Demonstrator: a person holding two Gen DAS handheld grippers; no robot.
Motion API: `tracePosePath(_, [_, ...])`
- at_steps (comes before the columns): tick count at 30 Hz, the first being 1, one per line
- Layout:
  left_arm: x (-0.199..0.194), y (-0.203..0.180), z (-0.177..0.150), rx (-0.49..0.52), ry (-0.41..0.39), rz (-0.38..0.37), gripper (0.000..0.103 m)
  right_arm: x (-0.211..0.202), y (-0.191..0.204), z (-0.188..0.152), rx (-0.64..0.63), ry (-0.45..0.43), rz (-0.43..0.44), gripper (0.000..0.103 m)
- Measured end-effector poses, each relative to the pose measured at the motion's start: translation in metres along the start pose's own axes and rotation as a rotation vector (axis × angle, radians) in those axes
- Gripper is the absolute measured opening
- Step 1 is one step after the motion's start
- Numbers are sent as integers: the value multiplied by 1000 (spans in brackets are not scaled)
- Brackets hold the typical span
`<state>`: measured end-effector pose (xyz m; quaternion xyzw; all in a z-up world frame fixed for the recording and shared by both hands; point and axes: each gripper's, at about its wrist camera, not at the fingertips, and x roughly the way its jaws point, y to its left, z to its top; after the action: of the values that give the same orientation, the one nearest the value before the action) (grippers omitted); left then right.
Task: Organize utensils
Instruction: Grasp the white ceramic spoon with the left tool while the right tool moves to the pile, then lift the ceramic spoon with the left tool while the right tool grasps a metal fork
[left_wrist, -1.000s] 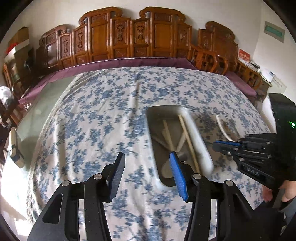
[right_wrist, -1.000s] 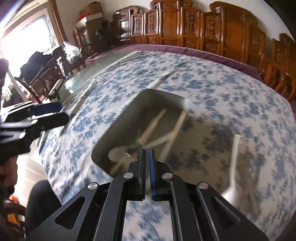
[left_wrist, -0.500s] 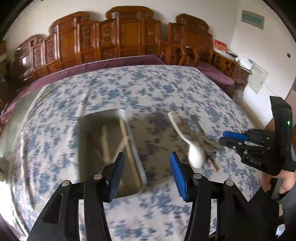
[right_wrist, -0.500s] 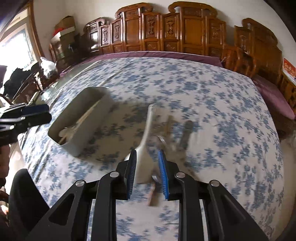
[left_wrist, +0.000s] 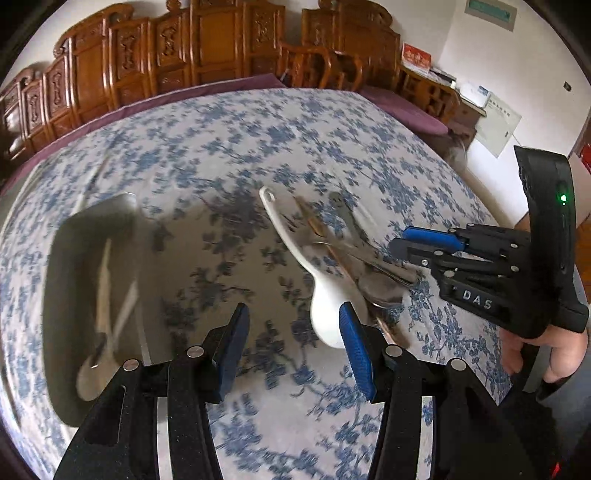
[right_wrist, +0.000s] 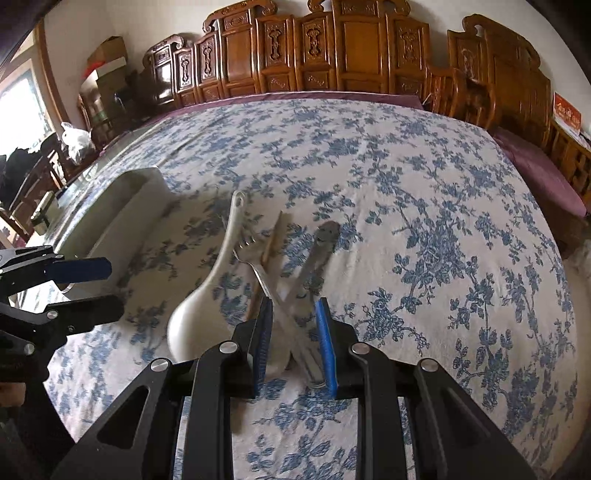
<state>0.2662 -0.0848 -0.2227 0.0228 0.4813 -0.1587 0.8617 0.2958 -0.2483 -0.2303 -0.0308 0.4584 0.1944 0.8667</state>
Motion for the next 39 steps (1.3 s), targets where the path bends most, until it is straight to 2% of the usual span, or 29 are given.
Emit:
tracePosePath(10, [42, -9, 4, -25, 62, -39, 48, 11, -18, -12, 27, 17, 16, 26])
tracePosePath(18, [63, -12, 2, -80, 107, -129, 49, 15, -27, -14, 50, 22, 14, 26])
tracePosePath(22, [64, -20, -1, -51, 92, -93, 49, 14, -26, -14, 44, 20, 19, 26])
tracePosePath(24, [63, -20, -2, -56, 97, -102, 41, 15, -25, -14, 41, 24, 19, 26])
tracePosePath(29, [51, -18, -1, -71, 78, -110, 32, 17, -25, -13, 37, 28, 22, 26])
tracePosePath(30, [48, -18, -1, -71, 72, -111, 25, 18, -24, -13, 34, 30, 23, 26])
tracePosePath(31, [44, -18, 0, -70, 64, -117, 10, 19, -22, -13, 30, 32, 24, 26])
tracePosePath(32, [42, -18, 0, -67, 64, -119, 6, 20, -22, -12, 28, 33, 25, 26])
tracePosePath(39, [32, -19, -1, -16, 55, -86, 5, 25, -15, -8, 16, 35, 40, 26])
